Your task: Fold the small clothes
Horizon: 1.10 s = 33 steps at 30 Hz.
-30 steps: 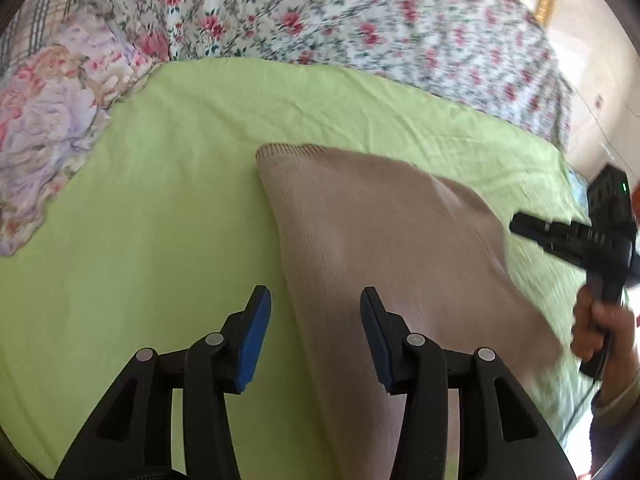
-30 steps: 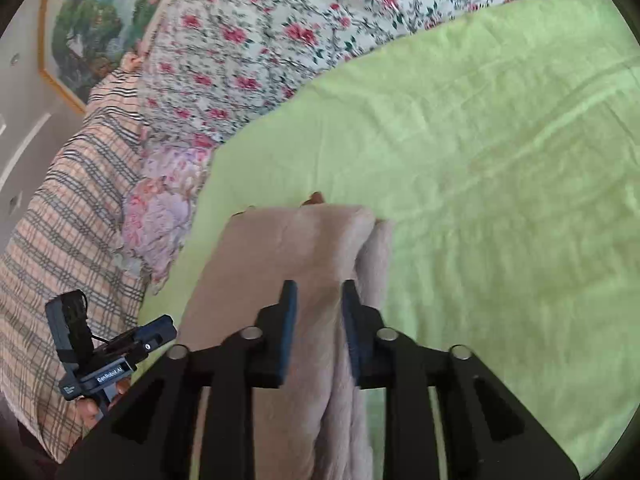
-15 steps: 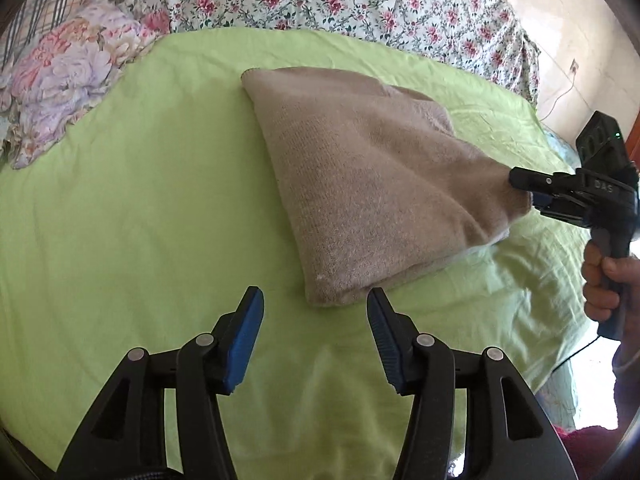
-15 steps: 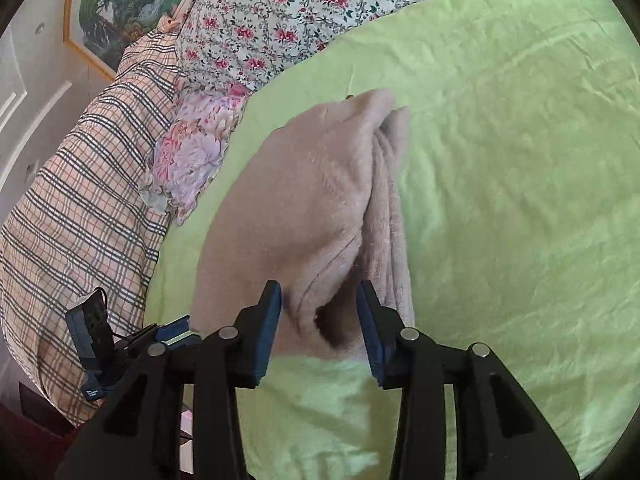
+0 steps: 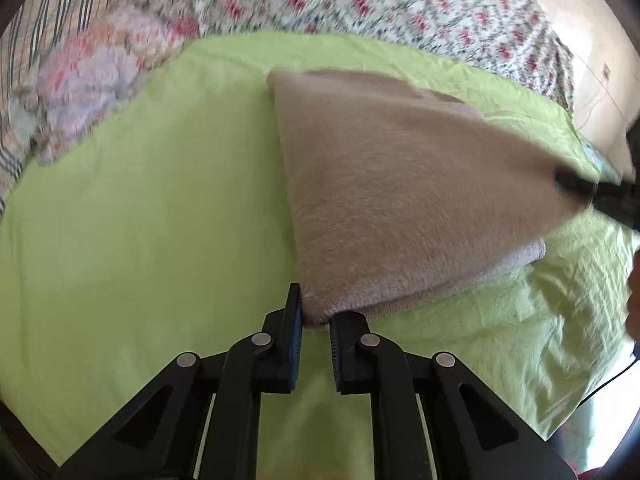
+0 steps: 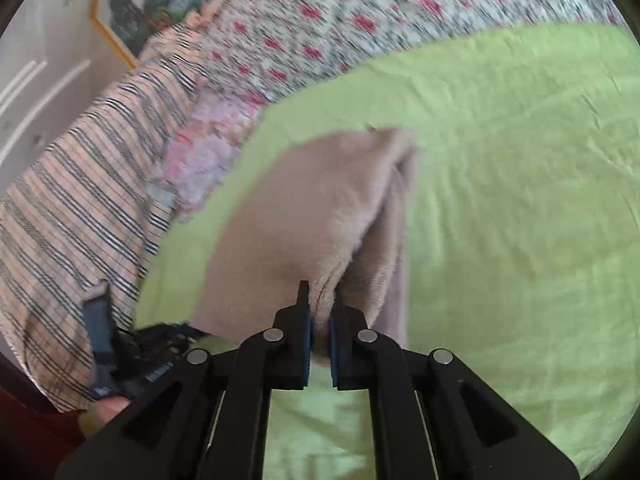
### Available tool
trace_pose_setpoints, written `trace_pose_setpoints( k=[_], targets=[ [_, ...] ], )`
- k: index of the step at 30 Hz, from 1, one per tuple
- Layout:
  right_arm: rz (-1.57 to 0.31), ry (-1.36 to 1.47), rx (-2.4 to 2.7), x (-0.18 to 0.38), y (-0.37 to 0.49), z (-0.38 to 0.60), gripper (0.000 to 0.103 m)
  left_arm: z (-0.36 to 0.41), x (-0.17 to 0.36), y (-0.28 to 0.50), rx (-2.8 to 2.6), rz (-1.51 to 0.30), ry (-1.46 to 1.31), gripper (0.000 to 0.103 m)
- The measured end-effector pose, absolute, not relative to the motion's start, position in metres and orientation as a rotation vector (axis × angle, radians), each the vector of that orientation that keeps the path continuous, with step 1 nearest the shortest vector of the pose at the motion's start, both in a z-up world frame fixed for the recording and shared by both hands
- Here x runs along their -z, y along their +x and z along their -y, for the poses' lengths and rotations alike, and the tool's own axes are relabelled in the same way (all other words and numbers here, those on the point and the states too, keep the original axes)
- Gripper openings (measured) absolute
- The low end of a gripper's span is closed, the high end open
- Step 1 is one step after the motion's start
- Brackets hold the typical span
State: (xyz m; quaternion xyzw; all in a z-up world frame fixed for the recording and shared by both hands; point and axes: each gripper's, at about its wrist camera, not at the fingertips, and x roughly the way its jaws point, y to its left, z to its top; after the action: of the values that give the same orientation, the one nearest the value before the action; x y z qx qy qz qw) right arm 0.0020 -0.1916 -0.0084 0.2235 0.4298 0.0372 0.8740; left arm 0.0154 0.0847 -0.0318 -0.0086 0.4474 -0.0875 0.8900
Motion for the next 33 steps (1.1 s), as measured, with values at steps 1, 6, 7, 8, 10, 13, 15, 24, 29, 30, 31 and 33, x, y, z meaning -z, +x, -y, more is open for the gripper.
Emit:
trace_pose_setpoints(
  k=[1, 6, 7, 8, 10, 13, 15, 24, 29, 30, 31, 33],
  targets=[
    [-0.935, 0.438, -0.053, 0.020, 0.001, 0.190, 0.008, -0.087, 0.035, 0.017, 0.183, -0.946, -0.037, 0.011],
    [-0.989, 0.426, -0.015, 0.047, 0.000, 0.188, 0.007, -0.100, 0.040, 0.022, 0.216, -0.998, -0.126, 0.011],
    [-0.995, 0.411, -0.011, 0.044, 0.001, 0.187, 0.007, -0.100, 0.039, 0.022, 0.221, -1.001, -0.127, 0.011],
    [-1.002, 0.394, -0.010, 0.043, 0.003, 0.185, 0.007, -0.103, 0.040, 0.024, 0.230, -1.006, -0.126, 0.011],
    [-1.016, 0.392, -0.025, 0.039, 0.004, 0.183, 0.007, -0.104, 0.037, 0.021, 0.263, -1.024, -0.106, 0.013],
    [-1.005, 0.470, -0.057, 0.030, -0.002, 0.191, 0.011, -0.114, 0.025, 0.011, 0.322, -1.019, -0.091, 0.013],
    [-0.963, 0.517, -0.074, 0.018, -0.004, 0.199, 0.013, -0.118, 0.010, 0.002, 0.362, -0.989, -0.080, 0.013],
    [-0.844, 0.664, -0.048, 0.010, 0.079, 0.245, 0.027, -0.085, -0.022, 0.017, 0.548, -0.857, -0.081, 0.014],
    [-0.865, 0.727, -0.065, 0.031, 0.132, 0.263, 0.031, -0.047, 0.002, 0.037, 0.621, -0.911, -0.043, 0.018],
    [-0.865, 0.715, -0.072, 0.029, 0.140, 0.262, 0.020, -0.039, 0.014, 0.041, 0.601, -0.948, -0.007, 0.017],
    [-0.855, 0.696, -0.069, 0.024, 0.144, 0.262, 0.008, -0.033, 0.024, 0.045, 0.590, -0.981, 0.015, 0.017],
    [-0.818, 0.651, -0.071, 0.010, 0.148, 0.262, 0.008, -0.030, 0.032, 0.048, 0.584, -0.992, 0.014, 0.016]
  ],
)
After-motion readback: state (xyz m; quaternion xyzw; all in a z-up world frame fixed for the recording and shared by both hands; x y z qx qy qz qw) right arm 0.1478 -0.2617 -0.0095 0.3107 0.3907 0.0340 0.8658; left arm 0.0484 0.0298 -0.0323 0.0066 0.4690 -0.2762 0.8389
